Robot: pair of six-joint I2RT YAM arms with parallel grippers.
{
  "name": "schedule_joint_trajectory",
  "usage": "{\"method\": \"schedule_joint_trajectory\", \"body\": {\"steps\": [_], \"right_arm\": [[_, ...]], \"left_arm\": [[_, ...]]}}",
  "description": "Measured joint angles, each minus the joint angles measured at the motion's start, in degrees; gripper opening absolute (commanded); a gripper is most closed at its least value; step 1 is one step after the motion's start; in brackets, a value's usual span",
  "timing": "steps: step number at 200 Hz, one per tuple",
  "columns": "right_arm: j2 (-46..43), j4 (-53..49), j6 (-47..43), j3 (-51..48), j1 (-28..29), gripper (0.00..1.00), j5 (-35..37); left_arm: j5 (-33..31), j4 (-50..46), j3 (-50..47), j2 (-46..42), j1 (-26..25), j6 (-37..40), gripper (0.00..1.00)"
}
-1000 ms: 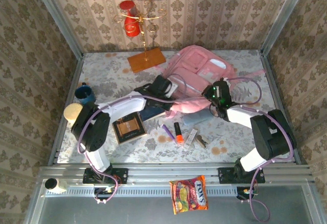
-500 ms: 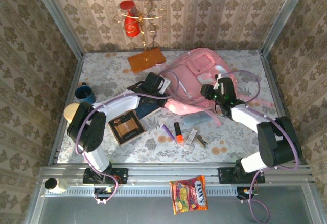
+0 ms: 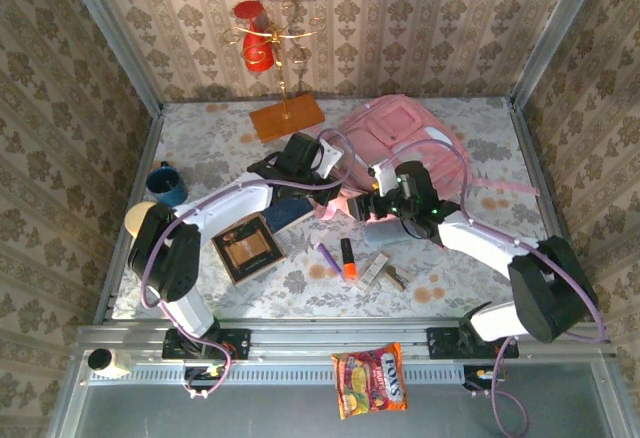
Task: Pack the student bag
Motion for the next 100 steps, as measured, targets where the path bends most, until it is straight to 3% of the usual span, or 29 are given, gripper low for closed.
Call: {"method": "schedule_joint_trajectory", "body": {"steps": [23, 49, 57, 100], "right_arm": [[4.83, -0.33, -1.57, 0.96, 0.17, 0.71, 1.40], [8.44, -0.39, -2.99, 3.34, 1.22, 0.24, 1.64], [8.55, -0.37, -3.06, 3.52, 1.75, 0.00, 1.62], [5.22, 1.44, -0.98, -0.59, 2.49, 0.00, 2.95]], "left_arm": [[-0.76, -1.16, 0.00, 0.00, -0.33, 0.02, 0.00], [-2.69, -2.14, -0.02, 0.00, -0.39, 0.04, 0.00], [-3.89, -2.36, -0.02, 0.00, -0.50, 0.35, 0.00], [-16.50, -2.34, -0.72, 1.09, -1.44, 3.43, 0.00]]}}
